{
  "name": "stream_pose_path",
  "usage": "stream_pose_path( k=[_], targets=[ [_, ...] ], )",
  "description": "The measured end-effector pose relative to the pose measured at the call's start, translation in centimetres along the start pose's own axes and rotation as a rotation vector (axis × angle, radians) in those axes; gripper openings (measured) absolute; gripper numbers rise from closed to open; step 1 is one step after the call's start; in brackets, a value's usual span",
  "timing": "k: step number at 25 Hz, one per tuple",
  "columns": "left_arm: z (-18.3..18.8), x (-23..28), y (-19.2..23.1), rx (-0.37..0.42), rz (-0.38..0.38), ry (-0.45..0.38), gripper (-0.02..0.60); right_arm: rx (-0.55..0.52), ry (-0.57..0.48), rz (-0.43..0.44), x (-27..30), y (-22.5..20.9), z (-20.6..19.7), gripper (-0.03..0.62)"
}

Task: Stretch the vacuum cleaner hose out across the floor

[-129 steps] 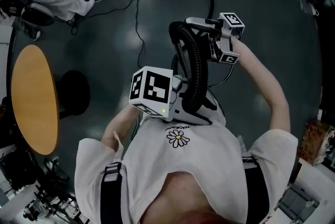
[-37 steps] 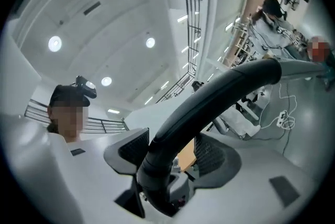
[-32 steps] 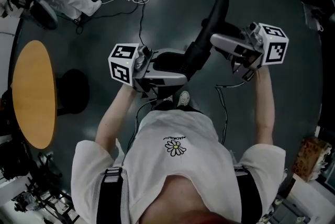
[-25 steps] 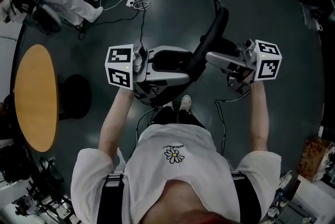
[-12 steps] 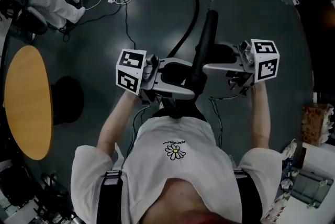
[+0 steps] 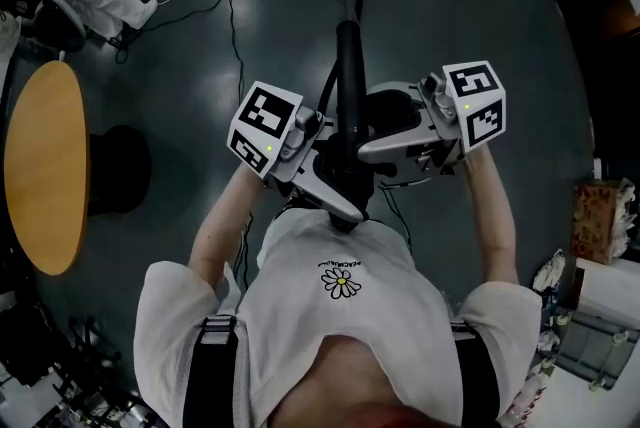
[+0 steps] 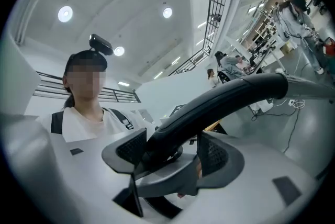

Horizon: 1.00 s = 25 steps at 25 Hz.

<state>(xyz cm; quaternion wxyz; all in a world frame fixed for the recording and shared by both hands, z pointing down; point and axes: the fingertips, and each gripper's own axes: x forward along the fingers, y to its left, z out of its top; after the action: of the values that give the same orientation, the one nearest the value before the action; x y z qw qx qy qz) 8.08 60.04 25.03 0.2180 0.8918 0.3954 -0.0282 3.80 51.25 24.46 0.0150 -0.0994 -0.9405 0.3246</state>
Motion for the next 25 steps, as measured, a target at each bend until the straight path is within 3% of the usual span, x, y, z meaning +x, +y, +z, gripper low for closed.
stream_pose_path(
  k=[6,8,11,13,25],
  targets=[
    [-7.0,5.6,-0.2,-0.042,0.115,0.235,0.270,-0.026,0.220,-0.012,-0.1,3.2,-7.6,0.287],
    [-9.3,6.6,0.4,-0.092,0.146,0.280,0.269,-0.032,0.299,-0.027,-0.5,3.4,-10.1,0.287],
    [-10.6,7.5,1.2,-0.223,0.136,0.213,0.268,-0.034,0.342,-0.048,-1.3,3.3,-12.6,0.287],
    [-10.8,7.7,1.4,-0.265,0.129,0.168,0.268,-0.033,0.336,-0.061,-1.4,3.2,-13.4,0.288],
    [-9.9,6.7,2.7,-0.262,0.138,0.168,0.268,-0.067,0.316,-0.096,-2.0,2.0,-12.2,0.288]
  ],
)
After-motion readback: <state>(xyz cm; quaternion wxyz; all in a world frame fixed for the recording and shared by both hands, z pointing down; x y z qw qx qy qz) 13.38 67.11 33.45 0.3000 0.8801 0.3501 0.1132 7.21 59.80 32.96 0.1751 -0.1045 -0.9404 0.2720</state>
